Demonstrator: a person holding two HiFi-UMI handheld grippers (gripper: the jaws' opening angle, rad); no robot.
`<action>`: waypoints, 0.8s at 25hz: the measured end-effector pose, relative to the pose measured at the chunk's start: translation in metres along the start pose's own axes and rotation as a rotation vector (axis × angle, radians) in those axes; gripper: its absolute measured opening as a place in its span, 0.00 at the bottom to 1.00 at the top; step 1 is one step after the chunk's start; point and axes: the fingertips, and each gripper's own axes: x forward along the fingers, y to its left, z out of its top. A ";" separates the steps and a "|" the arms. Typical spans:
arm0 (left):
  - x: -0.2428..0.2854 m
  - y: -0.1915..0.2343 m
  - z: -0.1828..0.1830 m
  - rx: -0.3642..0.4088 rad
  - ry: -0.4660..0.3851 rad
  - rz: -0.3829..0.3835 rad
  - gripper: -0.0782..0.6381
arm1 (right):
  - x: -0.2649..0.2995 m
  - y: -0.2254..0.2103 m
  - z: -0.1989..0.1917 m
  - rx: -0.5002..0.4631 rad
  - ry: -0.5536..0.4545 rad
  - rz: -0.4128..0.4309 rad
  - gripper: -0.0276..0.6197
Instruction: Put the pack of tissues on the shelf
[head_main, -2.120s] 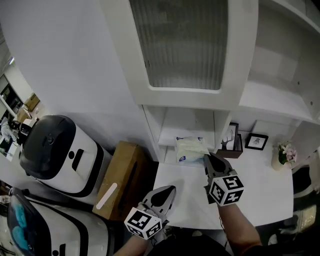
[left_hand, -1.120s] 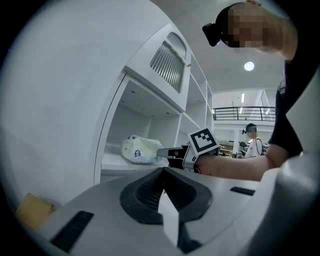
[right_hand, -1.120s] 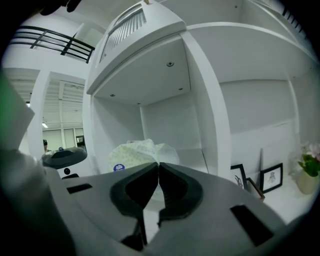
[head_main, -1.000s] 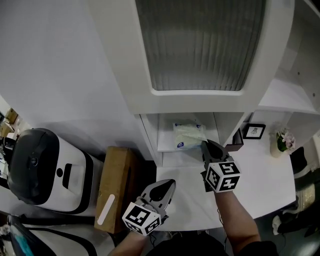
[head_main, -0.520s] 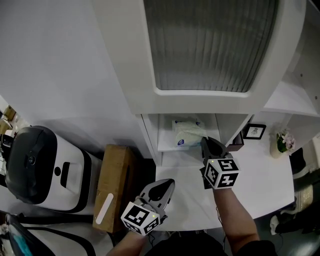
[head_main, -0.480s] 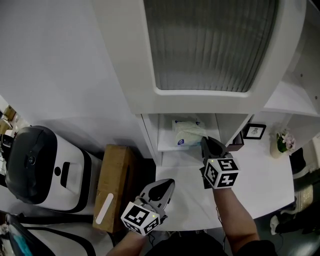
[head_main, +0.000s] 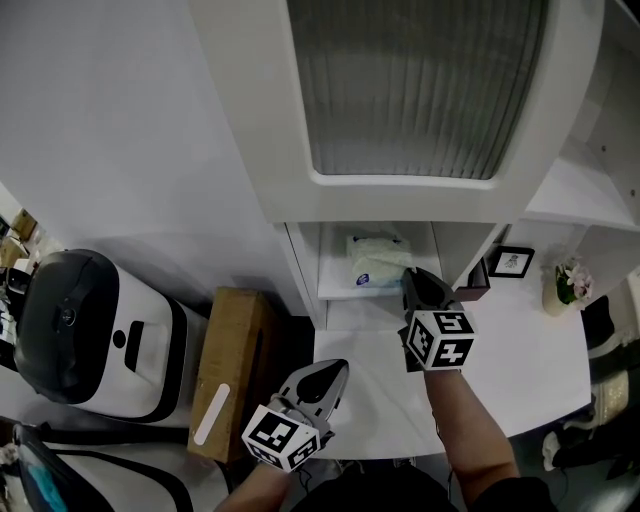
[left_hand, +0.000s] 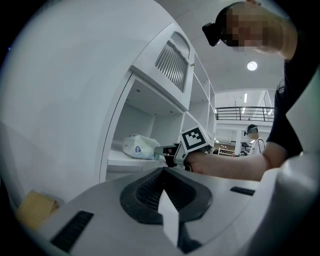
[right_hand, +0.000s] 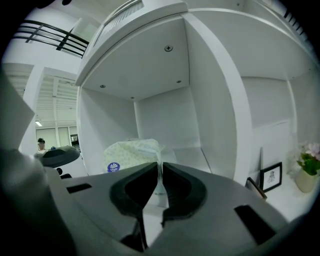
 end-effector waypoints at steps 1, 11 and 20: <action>-0.001 -0.001 0.000 0.001 0.000 0.002 0.11 | -0.001 0.000 0.000 0.001 -0.003 0.001 0.06; -0.004 -0.015 -0.001 0.014 -0.005 0.015 0.11 | -0.026 -0.004 0.002 -0.013 -0.041 0.020 0.06; 0.000 -0.042 -0.004 0.018 -0.012 0.035 0.11 | -0.025 -0.005 0.002 -0.030 -0.024 0.067 0.15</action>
